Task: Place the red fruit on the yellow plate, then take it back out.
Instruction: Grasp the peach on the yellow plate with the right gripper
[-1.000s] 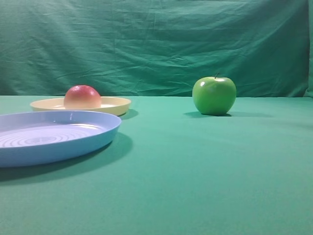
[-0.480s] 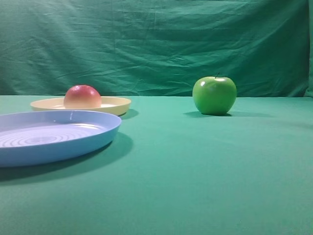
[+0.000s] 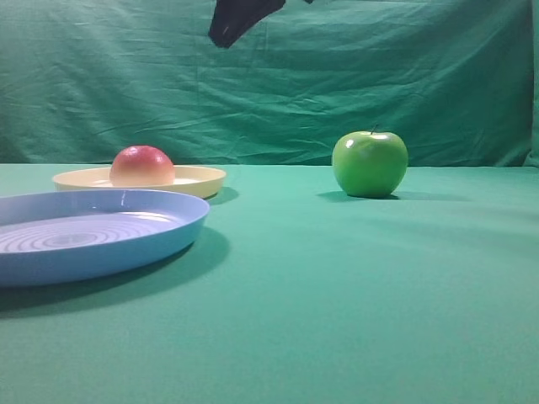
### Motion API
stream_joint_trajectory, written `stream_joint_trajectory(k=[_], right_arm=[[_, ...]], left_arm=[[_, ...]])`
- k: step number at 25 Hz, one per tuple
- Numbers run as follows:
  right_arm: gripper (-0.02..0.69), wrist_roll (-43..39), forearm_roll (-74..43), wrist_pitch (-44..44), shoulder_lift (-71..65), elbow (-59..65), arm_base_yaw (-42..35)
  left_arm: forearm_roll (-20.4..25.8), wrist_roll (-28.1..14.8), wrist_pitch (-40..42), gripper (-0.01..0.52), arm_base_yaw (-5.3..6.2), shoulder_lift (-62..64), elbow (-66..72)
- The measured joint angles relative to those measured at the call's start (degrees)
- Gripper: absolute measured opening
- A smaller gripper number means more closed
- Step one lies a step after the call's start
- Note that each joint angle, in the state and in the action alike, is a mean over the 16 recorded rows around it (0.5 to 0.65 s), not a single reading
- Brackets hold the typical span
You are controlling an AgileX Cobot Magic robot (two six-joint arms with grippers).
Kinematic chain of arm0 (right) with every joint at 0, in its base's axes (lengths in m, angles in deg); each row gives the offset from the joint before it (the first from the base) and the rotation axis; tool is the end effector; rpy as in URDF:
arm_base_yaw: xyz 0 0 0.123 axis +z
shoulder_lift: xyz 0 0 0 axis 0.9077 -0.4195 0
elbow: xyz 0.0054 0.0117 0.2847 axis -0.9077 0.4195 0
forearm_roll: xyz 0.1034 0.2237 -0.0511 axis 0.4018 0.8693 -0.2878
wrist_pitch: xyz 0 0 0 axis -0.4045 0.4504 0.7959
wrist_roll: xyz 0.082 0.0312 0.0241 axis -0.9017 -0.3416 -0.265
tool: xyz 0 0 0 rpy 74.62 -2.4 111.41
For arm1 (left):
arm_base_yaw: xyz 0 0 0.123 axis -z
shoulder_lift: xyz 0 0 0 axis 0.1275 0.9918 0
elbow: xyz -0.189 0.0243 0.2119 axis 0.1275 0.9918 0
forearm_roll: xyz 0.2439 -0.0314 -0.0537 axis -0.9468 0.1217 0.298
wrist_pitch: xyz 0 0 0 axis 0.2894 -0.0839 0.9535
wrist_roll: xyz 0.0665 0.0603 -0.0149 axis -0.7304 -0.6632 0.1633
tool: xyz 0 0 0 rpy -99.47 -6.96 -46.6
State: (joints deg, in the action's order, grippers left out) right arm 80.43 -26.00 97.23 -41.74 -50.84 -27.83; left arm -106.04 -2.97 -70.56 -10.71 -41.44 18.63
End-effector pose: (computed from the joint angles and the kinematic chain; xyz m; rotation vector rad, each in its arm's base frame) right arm 0.3859 0.3340 0.2535 -1.2991 2.0035 0.5560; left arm 0.0508 0.0139 0.1777 -0.1623 1.8306 0.1326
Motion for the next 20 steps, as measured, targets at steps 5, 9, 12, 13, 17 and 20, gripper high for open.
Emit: stream_joint_trajectory(k=[5,9,12,13,17,20], right_arm=[[0.286,3.5,3.4,-2.9,-4.1,-2.1,1.4],[0.444,6.2,6.2,-5.9,-6.4,-2.4,2.0],[0.546,8.0,8.1,-7.7,-7.8,-2.5,2.2],[0.574,8.5,8.6,-8.2,-8.3,-2.5,2.2],[0.639,9.8,9.9,-9.9,-10.0,-2.5,2.6],[0.63,10.2,10.3,-10.9,-11.2,-2.6,3.0]], left_arm=[[0.0,0.0,0.0,0.0,0.0,0.0,0.0],[0.0,0.0,0.0,0.0,0.0,0.0,0.0],[0.0,0.0,0.0,0.0,0.0,0.0,0.0],[0.0,0.0,0.0,0.0,0.0,0.0,0.0],[0.0,0.0,0.0,0.0,0.0,0.0,0.0],[0.0,0.0,0.0,0.0,0.0,0.0,0.0]])
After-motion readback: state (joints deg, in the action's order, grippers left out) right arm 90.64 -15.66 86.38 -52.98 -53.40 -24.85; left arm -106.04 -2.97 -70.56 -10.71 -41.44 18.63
